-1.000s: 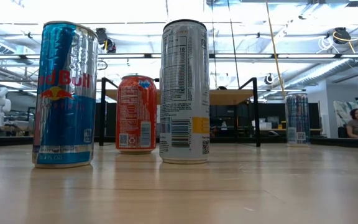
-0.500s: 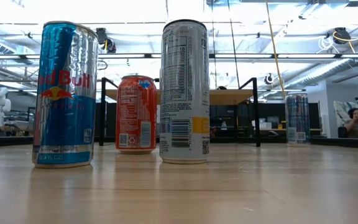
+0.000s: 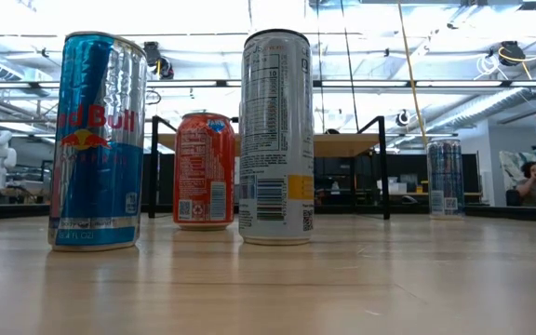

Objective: Place canned beverage on shelf
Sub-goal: Put the right pink-white soda can aligned with the other pink-white on the shelf

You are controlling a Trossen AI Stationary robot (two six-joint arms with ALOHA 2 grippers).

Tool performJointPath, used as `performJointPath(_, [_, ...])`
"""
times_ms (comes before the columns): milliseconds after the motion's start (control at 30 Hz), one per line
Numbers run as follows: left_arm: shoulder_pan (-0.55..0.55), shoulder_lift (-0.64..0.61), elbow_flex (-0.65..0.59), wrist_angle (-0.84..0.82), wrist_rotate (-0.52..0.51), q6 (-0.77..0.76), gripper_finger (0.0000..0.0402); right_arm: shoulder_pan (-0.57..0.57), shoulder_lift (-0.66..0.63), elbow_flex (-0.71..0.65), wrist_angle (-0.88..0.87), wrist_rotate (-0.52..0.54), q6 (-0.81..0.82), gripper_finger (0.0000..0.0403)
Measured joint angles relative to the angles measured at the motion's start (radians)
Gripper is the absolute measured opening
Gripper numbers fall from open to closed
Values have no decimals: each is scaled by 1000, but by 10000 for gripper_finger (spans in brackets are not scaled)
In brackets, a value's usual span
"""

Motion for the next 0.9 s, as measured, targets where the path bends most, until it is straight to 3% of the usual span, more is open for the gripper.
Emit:
performJointPath(233, [35,0,0,94,155,-2,302,0,5,269,-519,-29,-6,389])
performJointPath(333, [46,0,0,145,198,15,302,0,6,357,-652,-72,14,389])
performJointPath(567, [62,0,1,296,241,45,302,0,13,386,-678,-132,62,389])
performJointPath(900, [70,5,1,398,246,52,302,0,98,386,-543,-182,-6,389])
